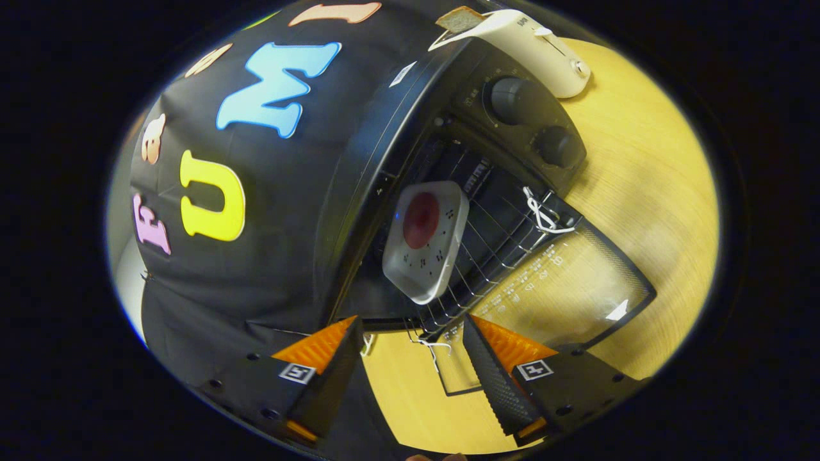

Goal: Open the toaster oven, put the food inside, and close the toaster oven door.

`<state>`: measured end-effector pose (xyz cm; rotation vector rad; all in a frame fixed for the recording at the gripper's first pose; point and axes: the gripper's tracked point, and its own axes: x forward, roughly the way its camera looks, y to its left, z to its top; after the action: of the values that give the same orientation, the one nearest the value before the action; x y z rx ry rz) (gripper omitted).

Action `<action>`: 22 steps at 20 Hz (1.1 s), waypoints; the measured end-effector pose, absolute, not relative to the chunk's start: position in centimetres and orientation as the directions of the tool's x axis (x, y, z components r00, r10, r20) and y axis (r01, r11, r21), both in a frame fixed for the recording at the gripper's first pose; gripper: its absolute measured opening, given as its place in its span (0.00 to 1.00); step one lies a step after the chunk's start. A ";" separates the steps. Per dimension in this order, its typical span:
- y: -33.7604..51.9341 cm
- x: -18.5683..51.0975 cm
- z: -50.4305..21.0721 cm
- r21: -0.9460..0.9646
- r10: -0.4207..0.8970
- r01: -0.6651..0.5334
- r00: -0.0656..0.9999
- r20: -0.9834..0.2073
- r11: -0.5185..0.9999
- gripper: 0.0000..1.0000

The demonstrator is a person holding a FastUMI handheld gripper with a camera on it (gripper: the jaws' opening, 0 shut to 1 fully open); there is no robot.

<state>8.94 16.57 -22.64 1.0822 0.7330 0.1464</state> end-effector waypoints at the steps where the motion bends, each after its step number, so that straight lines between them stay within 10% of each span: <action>1: 16.8 8.1 -22.8 0.820 0.446 0.222 0.749 -0.490 0.527 0.88; 22: 13.3 -1.9 -35.1 0.063 0.056 0.001 0.458 -0.887 0.998 0.98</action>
<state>-1.93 13.28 -35.06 0.0570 1.0948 0.0340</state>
